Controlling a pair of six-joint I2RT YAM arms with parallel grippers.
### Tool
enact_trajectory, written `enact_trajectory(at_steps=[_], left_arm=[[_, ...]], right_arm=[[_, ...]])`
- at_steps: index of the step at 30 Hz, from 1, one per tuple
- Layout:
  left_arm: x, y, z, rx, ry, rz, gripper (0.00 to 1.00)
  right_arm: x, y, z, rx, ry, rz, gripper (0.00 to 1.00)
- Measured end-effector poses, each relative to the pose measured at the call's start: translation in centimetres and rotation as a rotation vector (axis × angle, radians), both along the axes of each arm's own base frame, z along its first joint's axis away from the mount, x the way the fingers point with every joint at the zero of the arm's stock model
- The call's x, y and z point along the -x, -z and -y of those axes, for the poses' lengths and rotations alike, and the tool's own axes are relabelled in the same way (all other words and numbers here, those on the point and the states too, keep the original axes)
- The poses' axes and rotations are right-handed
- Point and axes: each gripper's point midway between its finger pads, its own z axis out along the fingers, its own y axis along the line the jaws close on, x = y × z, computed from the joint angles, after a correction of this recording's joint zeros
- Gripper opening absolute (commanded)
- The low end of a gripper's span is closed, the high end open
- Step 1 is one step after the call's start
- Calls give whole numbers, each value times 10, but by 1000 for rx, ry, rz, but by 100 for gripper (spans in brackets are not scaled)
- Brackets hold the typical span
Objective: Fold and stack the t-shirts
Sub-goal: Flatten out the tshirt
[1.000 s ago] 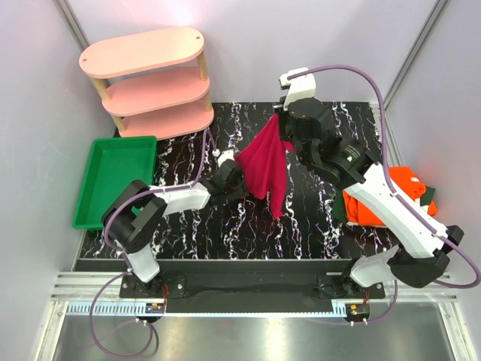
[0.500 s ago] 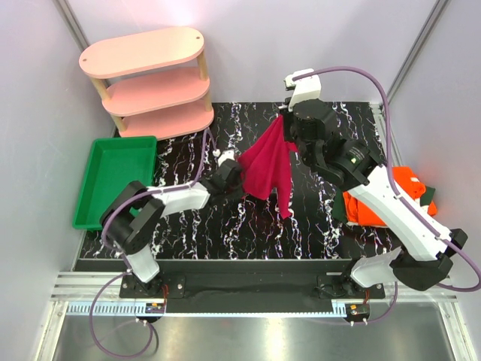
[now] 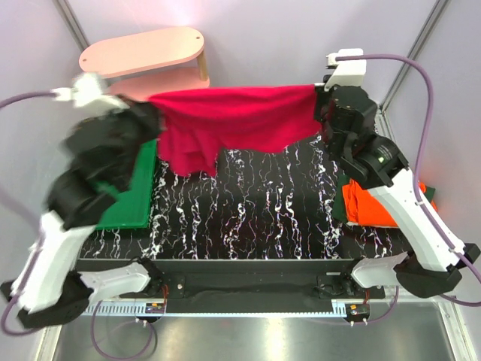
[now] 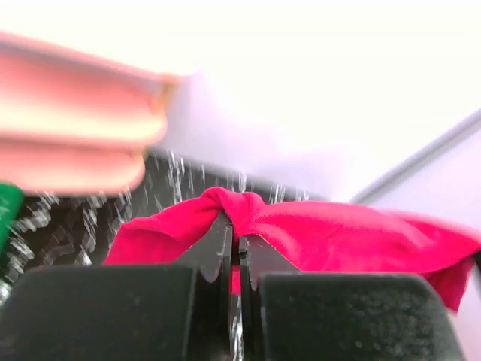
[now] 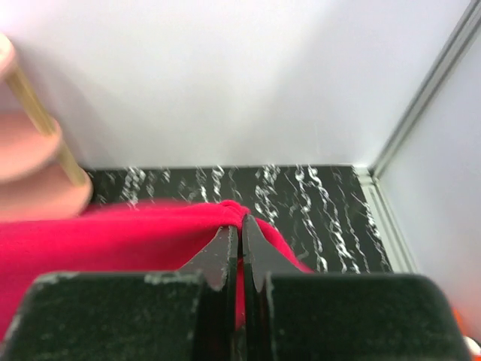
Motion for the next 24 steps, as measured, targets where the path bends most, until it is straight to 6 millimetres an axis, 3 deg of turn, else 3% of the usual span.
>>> enact_trajectory(at_steps=[3,6,8,15,20,24], left_arm=[[34,-38,-46,41,-70,82,0],[50,-40,-68,23,-106,84,0],[50,-25,-70,-16,-117,44,0],[51,58,-71,-194,-115,-139,0],[53,78,-70,-198,-104,-173,0],[58,106,-66,-193,-77,-214,0]], right_arm=[[4,-22,-1,-57,-24,51,0],[9,-42,-4,-108,-59,99,0],[12,-46,-5,-128,-71,110,0],[24,-40,5,-118,-79,109,0],[32,-43,9,-136,-91,115,0],[42,-23,14,-139,-104,81,0]])
